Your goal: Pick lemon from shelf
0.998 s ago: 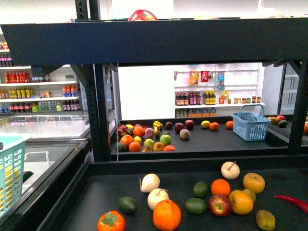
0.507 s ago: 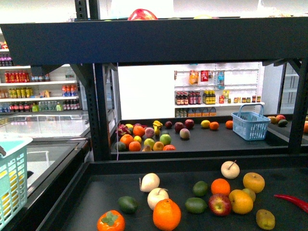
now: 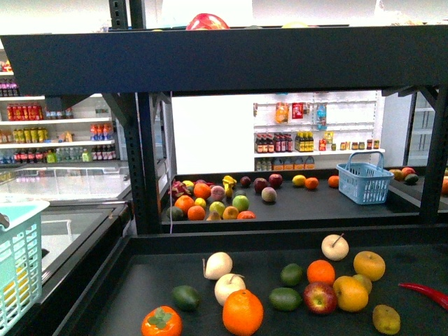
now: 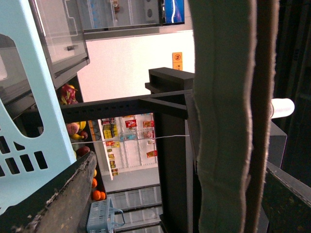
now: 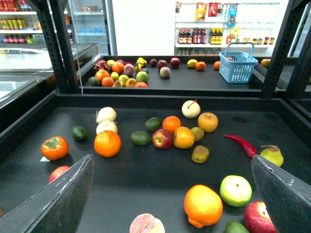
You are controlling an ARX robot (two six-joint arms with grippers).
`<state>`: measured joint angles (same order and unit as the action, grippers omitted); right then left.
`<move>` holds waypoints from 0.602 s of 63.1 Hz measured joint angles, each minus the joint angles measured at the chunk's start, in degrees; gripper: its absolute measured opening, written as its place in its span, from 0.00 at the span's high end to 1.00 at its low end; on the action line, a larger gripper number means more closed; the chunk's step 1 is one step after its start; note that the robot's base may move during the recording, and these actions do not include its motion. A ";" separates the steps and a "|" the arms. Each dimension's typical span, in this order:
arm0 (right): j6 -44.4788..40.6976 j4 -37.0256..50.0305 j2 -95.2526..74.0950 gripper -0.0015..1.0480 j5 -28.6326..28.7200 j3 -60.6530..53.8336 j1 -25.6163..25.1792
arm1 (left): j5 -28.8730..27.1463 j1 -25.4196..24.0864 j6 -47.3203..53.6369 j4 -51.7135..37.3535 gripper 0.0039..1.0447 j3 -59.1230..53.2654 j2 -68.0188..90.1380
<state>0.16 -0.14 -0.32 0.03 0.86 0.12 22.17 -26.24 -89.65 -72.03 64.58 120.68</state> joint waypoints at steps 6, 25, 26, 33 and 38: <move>0.00 0.00 0.00 0.07 0.00 0.00 0.00 | 0.35 -0.24 0.55 3.08 0.08 -1.55 -2.16; -0.02 0.00 0.00 0.07 0.00 0.00 0.00 | 2.71 -2.62 11.78 27.67 0.08 -6.19 -18.49; 0.00 0.00 0.00 0.07 0.00 0.00 0.00 | 2.05 -2.71 13.70 30.05 0.08 -6.43 -19.85; 0.00 0.00 0.00 0.07 0.00 0.00 0.00 | -0.76 -2.51 25.70 45.13 0.08 -8.63 -28.94; 0.00 0.00 0.00 0.07 0.00 0.00 0.00 | -3.43 -1.38 37.73 56.70 0.08 -11.21 -37.86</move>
<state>0.16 -0.14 -0.32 0.03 0.86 0.12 18.74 -27.62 -51.92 -15.33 53.36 82.83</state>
